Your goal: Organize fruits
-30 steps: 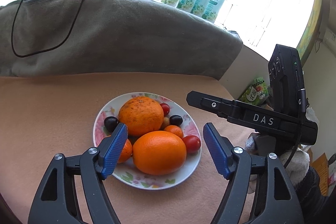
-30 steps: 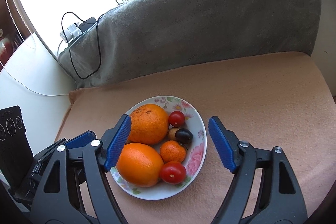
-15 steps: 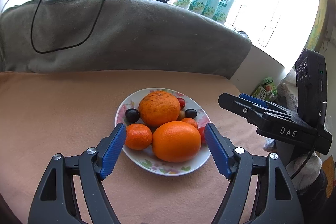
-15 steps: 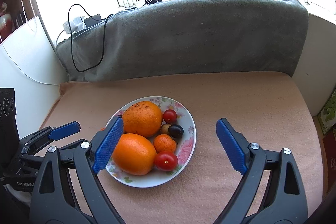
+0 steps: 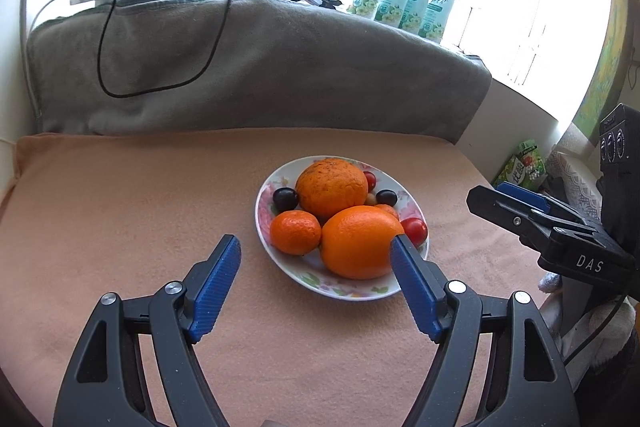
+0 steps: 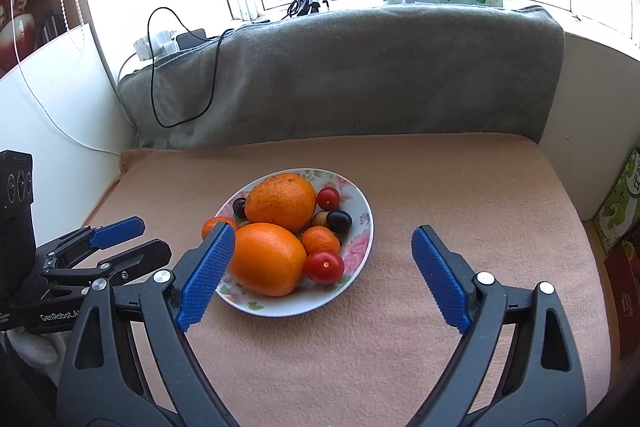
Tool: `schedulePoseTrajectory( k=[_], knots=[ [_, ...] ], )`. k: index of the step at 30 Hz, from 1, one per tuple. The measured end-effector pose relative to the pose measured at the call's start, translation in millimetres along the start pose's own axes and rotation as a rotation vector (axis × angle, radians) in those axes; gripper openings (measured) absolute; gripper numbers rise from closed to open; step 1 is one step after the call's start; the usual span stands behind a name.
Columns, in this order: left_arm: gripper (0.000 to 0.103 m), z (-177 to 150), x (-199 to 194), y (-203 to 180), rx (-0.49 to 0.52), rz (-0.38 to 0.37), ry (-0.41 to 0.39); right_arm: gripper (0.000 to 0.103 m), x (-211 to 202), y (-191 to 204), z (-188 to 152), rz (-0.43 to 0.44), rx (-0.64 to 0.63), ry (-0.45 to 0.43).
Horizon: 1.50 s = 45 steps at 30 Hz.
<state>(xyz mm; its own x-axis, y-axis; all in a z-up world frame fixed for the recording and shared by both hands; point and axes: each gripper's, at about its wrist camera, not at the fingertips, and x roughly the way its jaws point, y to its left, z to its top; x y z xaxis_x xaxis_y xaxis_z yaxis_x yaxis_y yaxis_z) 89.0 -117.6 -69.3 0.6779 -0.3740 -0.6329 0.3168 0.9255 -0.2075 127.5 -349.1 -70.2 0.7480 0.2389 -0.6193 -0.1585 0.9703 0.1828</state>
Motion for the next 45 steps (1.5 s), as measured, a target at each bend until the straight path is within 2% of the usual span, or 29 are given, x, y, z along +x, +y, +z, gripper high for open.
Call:
schedulePoseTrajectory(
  k=[3,5,21,25,45],
  knots=[
    [0.077,-4,-6,-1,0.006,0.028,-0.003,0.092,-5,1,-7,-0.009,-0.001,-0.003],
    [0.085,-7,-11,-2,0.013,0.050,-0.009,0.092,-8,2,-12,-0.018,-0.008,-0.006],
    [0.086,-15,-26,-1,0.013,0.113,-0.021,0.092,-20,-3,-25,-0.034,0.025,-0.013],
    [0.090,-14,-31,1,0.009,0.117,-0.035,0.092,-20,-3,-25,-0.034,0.024,-0.014],
    [0.090,-8,-42,3,-0.001,0.115,-0.072,0.092,-18,2,-26,-0.035,0.024,-0.007]
  ],
)
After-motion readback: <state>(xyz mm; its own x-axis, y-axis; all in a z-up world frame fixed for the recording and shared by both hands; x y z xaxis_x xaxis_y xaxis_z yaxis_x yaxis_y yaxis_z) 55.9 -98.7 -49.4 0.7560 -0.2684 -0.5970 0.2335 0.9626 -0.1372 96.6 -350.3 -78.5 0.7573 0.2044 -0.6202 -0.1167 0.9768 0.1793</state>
